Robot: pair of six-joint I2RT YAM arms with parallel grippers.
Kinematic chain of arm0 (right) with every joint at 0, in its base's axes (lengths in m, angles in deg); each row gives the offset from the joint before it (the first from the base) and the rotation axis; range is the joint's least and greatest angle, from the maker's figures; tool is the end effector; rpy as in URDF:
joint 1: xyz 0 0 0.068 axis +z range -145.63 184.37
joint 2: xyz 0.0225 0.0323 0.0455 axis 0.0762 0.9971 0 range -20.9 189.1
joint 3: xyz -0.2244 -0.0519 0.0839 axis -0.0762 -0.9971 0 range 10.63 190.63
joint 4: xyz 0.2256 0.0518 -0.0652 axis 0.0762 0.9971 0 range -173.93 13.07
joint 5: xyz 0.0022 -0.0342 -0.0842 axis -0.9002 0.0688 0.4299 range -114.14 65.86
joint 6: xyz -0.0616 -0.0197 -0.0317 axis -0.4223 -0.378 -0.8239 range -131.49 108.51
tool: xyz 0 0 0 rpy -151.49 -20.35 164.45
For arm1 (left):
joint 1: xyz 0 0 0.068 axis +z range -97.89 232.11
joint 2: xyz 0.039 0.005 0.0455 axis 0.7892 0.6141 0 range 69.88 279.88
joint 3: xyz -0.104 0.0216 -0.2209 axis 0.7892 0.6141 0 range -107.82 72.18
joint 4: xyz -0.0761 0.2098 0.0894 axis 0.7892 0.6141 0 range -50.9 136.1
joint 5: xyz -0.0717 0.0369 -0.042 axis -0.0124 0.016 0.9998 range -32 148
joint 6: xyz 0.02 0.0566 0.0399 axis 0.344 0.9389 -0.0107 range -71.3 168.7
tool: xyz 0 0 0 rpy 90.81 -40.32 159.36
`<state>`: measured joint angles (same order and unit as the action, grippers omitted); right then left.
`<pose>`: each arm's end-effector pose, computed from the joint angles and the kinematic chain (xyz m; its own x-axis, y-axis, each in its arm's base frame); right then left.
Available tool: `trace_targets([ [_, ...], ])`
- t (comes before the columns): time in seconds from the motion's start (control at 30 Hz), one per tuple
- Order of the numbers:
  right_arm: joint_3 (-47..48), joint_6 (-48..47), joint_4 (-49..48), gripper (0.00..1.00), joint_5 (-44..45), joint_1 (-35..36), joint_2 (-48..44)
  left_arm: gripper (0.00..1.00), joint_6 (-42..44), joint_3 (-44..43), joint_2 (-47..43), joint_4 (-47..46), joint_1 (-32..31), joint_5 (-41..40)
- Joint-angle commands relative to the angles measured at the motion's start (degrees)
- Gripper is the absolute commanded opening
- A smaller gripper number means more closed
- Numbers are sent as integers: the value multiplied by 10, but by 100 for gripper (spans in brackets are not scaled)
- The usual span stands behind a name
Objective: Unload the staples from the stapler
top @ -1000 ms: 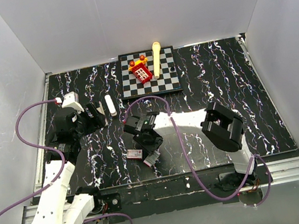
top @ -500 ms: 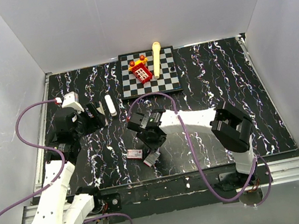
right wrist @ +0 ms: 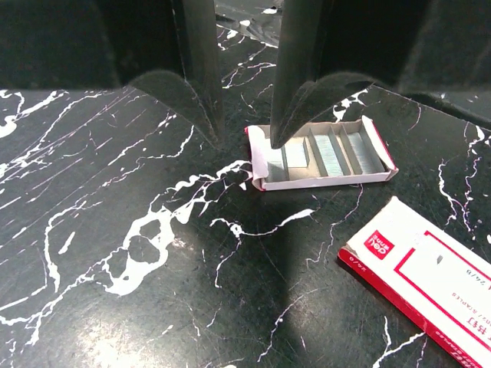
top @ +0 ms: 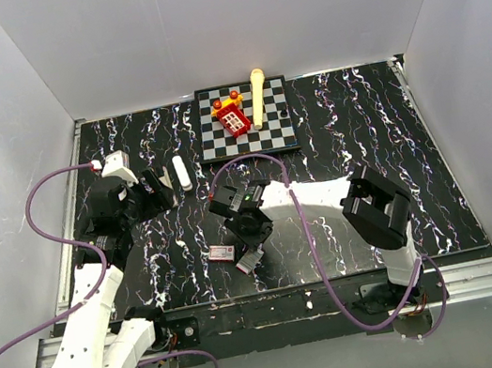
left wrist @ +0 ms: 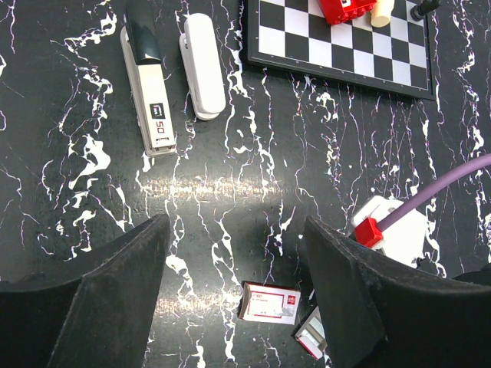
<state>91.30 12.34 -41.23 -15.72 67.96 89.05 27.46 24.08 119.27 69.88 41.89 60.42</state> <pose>0.1701 0.3228 0.1518 -0.7367 -0.5849 -0.3392 -0.6211 0.7837 -0.0024 0.2000 -0.0387 0.2762 -0.5641 -0.2659 -0.7817 0.0089 0.9447 -0.3278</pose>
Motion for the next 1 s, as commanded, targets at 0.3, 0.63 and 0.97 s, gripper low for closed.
trace_targets([
  [0.3, 4, 2, -7, 39, -14, -2, 24, 70, 3, 5, -3, -13, 3, 5],
  [0.63, 13, 2, 1, 37, -21, -7, 42, 71, 3, 5, -1, -13, 4, 8],
  [0.97, 17, 2, 14, 22, -30, -8, 52, 70, 1, 8, 4, -13, 3, 14],
])
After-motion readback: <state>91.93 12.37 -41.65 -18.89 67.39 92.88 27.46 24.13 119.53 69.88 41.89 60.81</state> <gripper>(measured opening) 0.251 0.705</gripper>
